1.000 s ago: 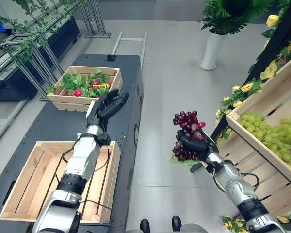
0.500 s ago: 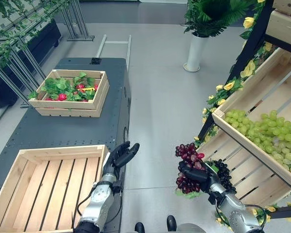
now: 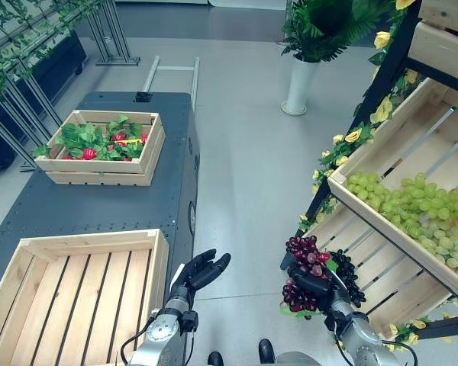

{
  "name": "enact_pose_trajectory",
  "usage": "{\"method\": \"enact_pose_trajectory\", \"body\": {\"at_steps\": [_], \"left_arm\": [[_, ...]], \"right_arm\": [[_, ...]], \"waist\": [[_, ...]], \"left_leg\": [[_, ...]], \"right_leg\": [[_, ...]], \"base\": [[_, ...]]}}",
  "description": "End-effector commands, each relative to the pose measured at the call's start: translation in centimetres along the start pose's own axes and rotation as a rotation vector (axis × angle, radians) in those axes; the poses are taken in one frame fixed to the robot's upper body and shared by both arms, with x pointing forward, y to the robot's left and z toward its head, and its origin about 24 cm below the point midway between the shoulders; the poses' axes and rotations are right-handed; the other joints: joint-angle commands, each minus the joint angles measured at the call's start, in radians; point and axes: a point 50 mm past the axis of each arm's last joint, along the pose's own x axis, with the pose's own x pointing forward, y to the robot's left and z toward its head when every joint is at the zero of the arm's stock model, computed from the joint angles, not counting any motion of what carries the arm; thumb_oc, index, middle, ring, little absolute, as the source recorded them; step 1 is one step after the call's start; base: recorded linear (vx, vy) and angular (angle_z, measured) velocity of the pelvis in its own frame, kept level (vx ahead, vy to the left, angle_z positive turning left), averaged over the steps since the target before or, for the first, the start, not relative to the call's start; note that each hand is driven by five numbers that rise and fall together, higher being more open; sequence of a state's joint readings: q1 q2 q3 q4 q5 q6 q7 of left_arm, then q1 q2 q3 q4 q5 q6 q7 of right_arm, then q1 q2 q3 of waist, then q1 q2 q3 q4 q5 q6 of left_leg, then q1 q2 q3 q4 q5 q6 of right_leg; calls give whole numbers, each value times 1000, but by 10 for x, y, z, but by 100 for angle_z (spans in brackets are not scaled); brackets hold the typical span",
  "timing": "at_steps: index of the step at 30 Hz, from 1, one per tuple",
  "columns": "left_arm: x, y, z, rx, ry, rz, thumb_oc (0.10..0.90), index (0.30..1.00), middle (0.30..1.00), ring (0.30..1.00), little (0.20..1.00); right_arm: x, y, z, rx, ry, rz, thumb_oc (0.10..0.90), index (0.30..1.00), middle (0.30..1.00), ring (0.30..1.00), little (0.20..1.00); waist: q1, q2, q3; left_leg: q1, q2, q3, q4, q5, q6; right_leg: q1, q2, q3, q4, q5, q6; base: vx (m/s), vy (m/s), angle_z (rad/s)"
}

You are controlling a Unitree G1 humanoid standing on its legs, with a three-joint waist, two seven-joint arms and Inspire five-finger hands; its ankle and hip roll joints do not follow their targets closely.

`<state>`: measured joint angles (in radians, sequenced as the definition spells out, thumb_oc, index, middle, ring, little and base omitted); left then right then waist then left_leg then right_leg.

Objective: Pick up the fruits from the basket on one side to the basket on the other side

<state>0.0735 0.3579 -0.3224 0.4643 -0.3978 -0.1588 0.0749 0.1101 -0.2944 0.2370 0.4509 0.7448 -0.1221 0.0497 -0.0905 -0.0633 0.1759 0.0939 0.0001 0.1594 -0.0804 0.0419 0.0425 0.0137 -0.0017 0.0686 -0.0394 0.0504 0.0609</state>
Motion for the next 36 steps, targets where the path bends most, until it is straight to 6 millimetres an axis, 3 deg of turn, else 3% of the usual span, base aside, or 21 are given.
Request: {"method": "enact_pose_trajectory", "body": {"at_steps": [1,6,7,12,23,30,33,36], "left_arm": [[30,-4,73,56,-275,-32,800,900,900,900,900],[39,-7,95,82,-328,-55,800,900,900,900,900],[39,-7,96,83,-329,-56,800,900,900,900,900],[40,-13,103,114,-354,-101,800,900,900,900,900],[43,-23,138,181,-449,-174,800,900,900,900,900],[43,-24,141,233,-437,-218,800,900,900,900,900],[42,-26,145,245,-443,-230,800,900,900,900,900],[41,-29,153,250,-465,-238,800,900,900,900,900]], "right_arm": [[23,11,103,-39,-449,-8,400,300,300,300,300],[23,-7,149,-101,-581,-114,400,300,300,300,300],[22,-7,150,-102,-585,-119,400,300,300,300,300],[9,-41,191,-136,-713,-283,400,300,300,300,300],[-10,-60,266,-275,-853,-495,400,300,300,300,300],[-22,-89,283,-185,-810,-573,400,300,300,300,300],[-24,-96,287,-175,-795,-598,400,300,300,300,300],[-28,-97,304,-144,-815,-600,400,300,300,300,300]], "waist": [[0,21,127],[4,11,214],[4,11,215],[5,12,279],[0,8,339],[16,-5,334],[24,-2,335],[35,10,341]], "left_leg": [[-104,-32,-19,160,-120,18],[-241,-26,-7,342,-166,17],[-245,-25,-7,347,-168,17],[-402,-34,-29,549,-238,17],[-620,-32,-35,776,-311,25],[-713,-18,-45,901,-359,29],[-737,-23,-53,930,-367,28],[-758,-35,-61,948,-370,26]], "right_leg": [[-87,21,-68,180,-62,-6],[-191,14,-97,303,-87,-20],[-195,13,-97,307,-88,-20],[-325,7,-120,461,-133,-46],[-537,12,-144,670,-184,-63],[-619,6,-169,787,-214,-71],[-638,4,-174,807,-215,-71],[-655,1,-175,817,-212,-68]], "base": [[-250,-62,-11],[-183,-50,3],[-126,-46,4],[-93,-41,1],[-80,-9,-2],[-41,-76,-6],[-26,-79,-5],[-37,-58,3]]}}
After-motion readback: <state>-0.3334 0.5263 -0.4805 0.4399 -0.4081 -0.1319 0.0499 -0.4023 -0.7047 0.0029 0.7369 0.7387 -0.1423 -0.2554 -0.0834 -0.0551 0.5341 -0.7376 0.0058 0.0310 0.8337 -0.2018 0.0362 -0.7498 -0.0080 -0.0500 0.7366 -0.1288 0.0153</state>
